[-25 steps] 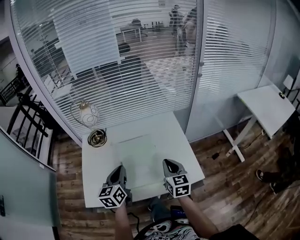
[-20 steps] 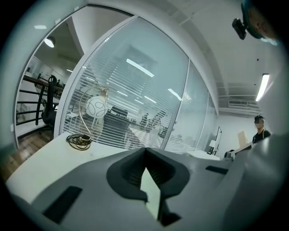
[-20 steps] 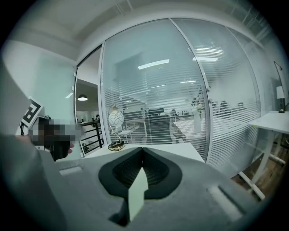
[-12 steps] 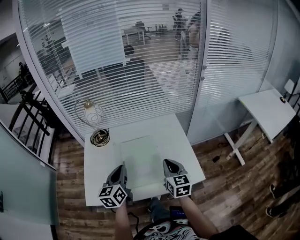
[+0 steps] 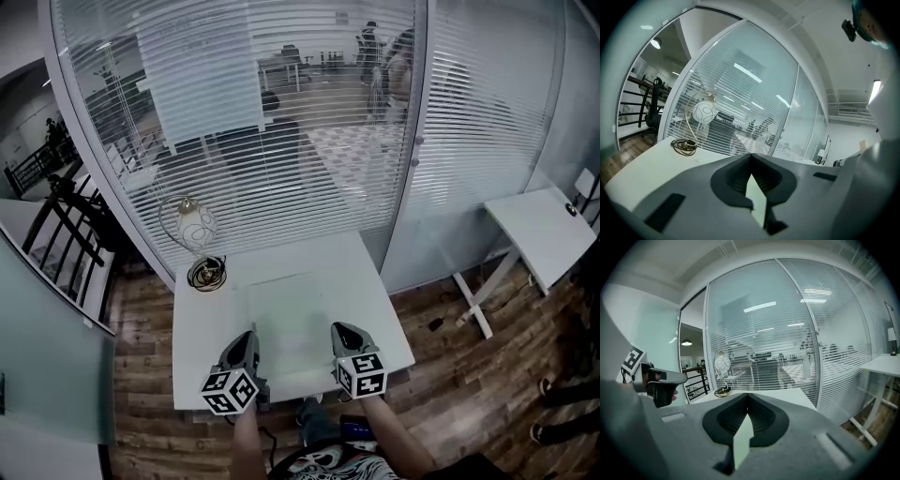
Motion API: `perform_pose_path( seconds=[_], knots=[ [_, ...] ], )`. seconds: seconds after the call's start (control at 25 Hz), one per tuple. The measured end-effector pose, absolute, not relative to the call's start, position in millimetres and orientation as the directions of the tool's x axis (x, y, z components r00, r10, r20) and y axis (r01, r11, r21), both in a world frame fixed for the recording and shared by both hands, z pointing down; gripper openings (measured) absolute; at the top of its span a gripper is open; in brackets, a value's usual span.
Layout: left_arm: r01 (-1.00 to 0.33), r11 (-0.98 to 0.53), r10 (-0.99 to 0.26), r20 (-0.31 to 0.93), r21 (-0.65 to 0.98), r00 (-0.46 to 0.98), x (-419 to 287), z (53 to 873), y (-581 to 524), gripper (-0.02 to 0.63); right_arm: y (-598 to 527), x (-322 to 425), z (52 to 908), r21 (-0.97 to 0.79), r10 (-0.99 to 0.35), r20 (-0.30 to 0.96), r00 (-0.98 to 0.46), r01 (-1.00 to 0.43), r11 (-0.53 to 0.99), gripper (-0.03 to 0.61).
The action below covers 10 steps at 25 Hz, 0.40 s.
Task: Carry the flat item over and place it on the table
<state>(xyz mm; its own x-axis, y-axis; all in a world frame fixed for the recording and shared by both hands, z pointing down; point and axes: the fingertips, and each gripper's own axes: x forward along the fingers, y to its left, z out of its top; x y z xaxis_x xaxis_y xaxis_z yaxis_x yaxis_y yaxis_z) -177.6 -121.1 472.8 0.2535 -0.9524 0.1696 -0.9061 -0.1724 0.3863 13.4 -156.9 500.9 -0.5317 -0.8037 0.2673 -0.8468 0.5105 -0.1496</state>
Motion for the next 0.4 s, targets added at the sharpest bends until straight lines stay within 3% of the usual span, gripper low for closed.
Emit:
perform_pose_path(
  seconds=[0.4],
  knots=[
    [-0.904, -0.182, -0.953, 0.159, 0.386, 0.26, -178, 466, -134, 0.006, -169, 9, 490, -0.139, -0.801, 0.255, -0.542, -0.84, 0.524, 0.006]
  ],
)
